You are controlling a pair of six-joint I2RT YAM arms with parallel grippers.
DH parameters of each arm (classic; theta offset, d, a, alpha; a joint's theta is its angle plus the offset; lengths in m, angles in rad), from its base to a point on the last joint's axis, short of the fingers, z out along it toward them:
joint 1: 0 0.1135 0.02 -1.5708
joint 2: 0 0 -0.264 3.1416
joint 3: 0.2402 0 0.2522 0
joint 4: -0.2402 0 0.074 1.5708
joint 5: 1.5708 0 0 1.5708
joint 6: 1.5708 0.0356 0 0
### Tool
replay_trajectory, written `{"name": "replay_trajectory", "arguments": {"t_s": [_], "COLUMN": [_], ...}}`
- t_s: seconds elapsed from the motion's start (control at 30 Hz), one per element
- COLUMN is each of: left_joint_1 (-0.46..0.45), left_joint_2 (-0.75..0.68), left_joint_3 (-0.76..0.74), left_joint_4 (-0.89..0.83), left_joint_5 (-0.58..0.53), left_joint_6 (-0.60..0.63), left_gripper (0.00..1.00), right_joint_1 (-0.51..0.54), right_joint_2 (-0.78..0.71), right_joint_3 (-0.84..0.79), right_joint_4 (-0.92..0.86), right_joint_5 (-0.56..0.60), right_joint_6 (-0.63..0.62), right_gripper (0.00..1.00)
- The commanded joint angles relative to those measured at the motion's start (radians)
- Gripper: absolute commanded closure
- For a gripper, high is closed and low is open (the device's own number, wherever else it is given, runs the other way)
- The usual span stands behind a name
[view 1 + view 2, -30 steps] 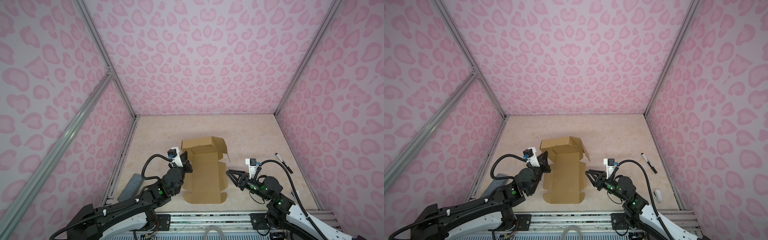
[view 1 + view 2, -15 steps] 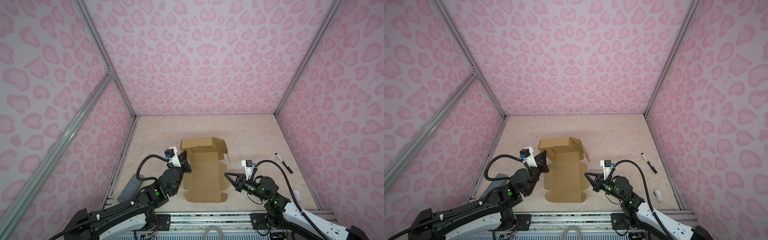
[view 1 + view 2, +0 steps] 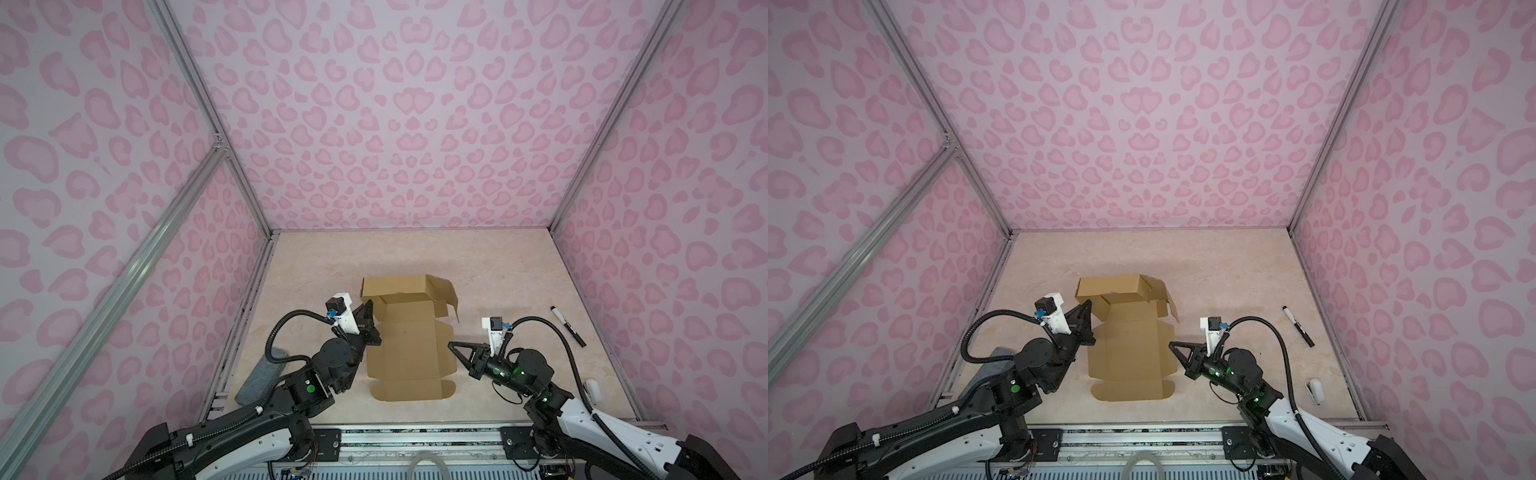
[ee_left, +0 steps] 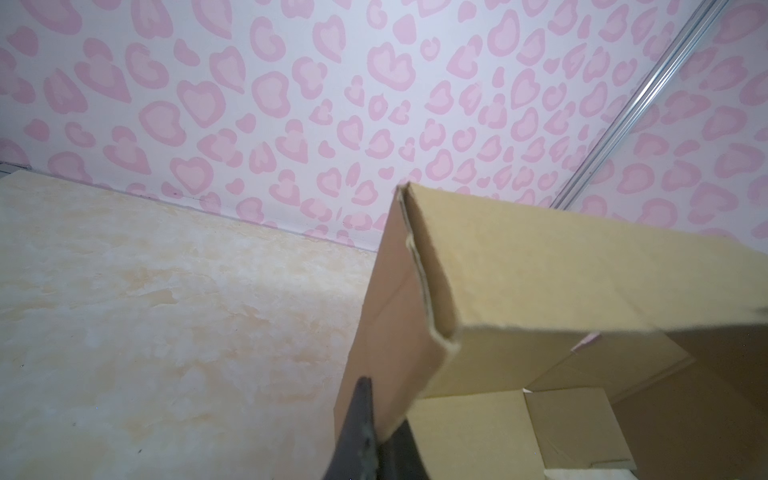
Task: Fold the paper box
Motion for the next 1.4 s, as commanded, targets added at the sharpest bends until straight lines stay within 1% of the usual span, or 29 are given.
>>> {"name": "replay_trajectory", "arguments": {"t_s": [0.0,0.03,0.17,0.3,0.43,0.5,0.63,0.77,0.93,1.07,1.13,1.23,1.3,1.37], "left_joint_1": [0.001,0.001,0.001,0.001,0.001,0.001,0.001,0.001,0.003,0.003,0.003,0.003,0.003,0.003], "left_joint_2": [0.002,0.004,0.009,0.017,0.03,0.036,0.048,0.05,0.059,0.067,0.071,0.078,0.083,0.083], "left_joint_3": [0.01,0.011,0.017,0.026,0.03,0.032,0.041,0.039,0.041,0.045,0.046,0.049,0.049,0.048], "left_joint_4": [0.024,0.02,0.012,-0.002,-0.008,-0.013,-0.029,-0.047,-0.061,-0.066,-0.067,-0.076,-0.073,-0.074], "left_joint_5": [0.011,0.008,-0.001,-0.005,-0.003,0.0,0.01,0.021,0.05,0.071,0.081,0.092,0.093,0.093], "left_joint_6": [-0.028,-0.028,-0.02,-0.011,-0.014,-0.013,-0.011,-0.023,-0.03,-0.031,-0.031,-0.03,-0.031,-0.031], "left_gripper": [0.96,0.96,0.96,0.96,0.96,0.96,0.96,0.96,0.96,0.96,0.96,0.96,0.96,0.96], "right_joint_1": [-0.001,-0.002,-0.021,-0.04,-0.072,-0.095,-0.151,-0.186,-0.217,-0.243,-0.241,-0.227,-0.199,-0.162], "right_joint_2": [-0.047,-0.078,-0.213,-0.336,-0.417,-0.429,-0.406,-0.342,-0.201,-0.101,-0.057,-0.014,-0.005,-0.003], "right_joint_3": [0.019,0.022,0.03,0.039,0.102,0.15,0.246,0.312,0.365,0.372,0.372,0.354,0.347,0.347], "right_joint_4": [-0.072,-0.104,-0.239,-0.345,-0.509,-0.584,-0.662,-0.662,-0.593,-0.471,-0.413,-0.336,-0.324,-0.354], "right_joint_5": [0.015,0.027,0.053,0.057,0.091,0.129,0.124,0.109,0.058,-0.022,-0.072,-0.129,-0.131,-0.102], "right_joint_6": [-0.037,-0.039,-0.055,-0.065,-0.107,-0.123,-0.161,-0.178,-0.226,-0.201,-0.184,-0.166,-0.177,-0.208], "right_gripper": [1.0,0.99,0.89,0.81,0.7,0.67,0.64,0.63,0.6,0.57,0.54,0.53,0.53,0.53]}}
